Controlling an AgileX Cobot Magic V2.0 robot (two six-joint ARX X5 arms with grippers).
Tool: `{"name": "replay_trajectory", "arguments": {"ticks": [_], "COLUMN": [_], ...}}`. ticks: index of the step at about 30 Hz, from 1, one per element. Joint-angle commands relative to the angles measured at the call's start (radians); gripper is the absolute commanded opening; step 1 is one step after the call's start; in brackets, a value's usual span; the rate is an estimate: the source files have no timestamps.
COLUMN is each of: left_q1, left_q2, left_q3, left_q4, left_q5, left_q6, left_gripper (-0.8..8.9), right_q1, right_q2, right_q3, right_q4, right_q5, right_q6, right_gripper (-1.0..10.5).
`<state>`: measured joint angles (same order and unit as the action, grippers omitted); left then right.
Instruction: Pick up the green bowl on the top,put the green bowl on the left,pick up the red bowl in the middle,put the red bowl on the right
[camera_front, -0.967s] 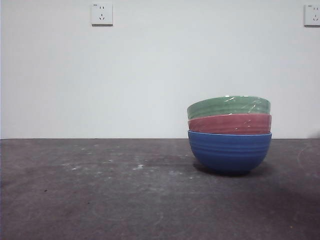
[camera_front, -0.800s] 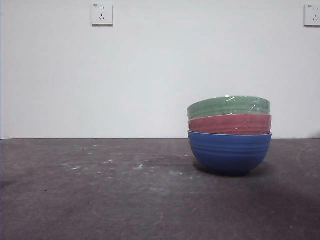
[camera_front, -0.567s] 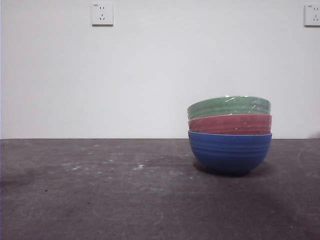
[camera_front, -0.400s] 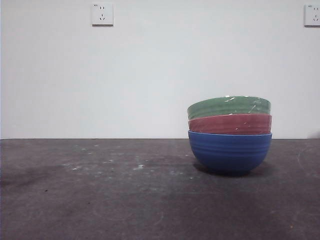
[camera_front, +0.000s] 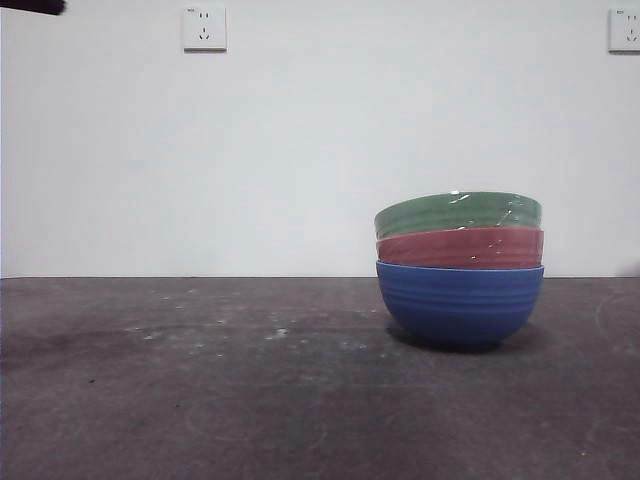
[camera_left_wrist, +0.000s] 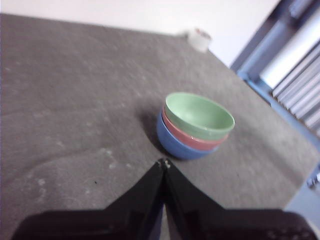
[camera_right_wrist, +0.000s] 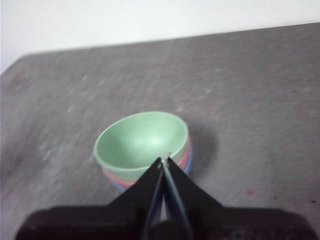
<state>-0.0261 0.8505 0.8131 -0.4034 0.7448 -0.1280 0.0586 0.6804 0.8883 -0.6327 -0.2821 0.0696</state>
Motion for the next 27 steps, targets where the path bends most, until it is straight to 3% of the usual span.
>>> {"name": "replay_trajectory", "arguments": {"ticks": [1,3,7,12,16,22,27], "left_q1": [-0.045,-0.078,-0.171,-0.296,-0.407,-0.563,-0.642], "left_q2": [0.082,0.135,0.257,0.415,0.568,0.807,0.97], "left_q3": [0.085,0.139,0.266,0.427,0.593,0.865,1.02], "left_q4": [-0.054,-0.085,-0.133,-0.161,-0.248,-0.434,-0.496], "left_q5": [0.008,0.001,-0.068,-0.071,-0.083,-0.281,-0.352], "left_q6": [0.135,0.164,0.186,0.241,0.331,0.542,0.612], "left_gripper": [0.01,0.26,2.94,2.93,2.92,2.92,2.92], "right_q1": [0.002,0.002,0.002,0.001,0.001,0.001,0.001], "right_q2": [0.065,0.101,0.163,0.197,0.201,0.201,0.201], "right_q3": [0.044,0.066,0.096,0.117,0.138,0.164,0.166], "right_q4": [-0.024,-0.036,-0.05,-0.049,-0.049,-0.058,-0.06], "right_q5": [-0.053,-0.06,-0.06,-0.058,-0.058,-0.058,-0.06], "right_q6": [-0.092,-0.098,-0.098,-0.097,-0.094,-0.094,-0.093], "right_gripper": [0.2,1.1,2.4,2.4,2.4,2.4,2.4]}}
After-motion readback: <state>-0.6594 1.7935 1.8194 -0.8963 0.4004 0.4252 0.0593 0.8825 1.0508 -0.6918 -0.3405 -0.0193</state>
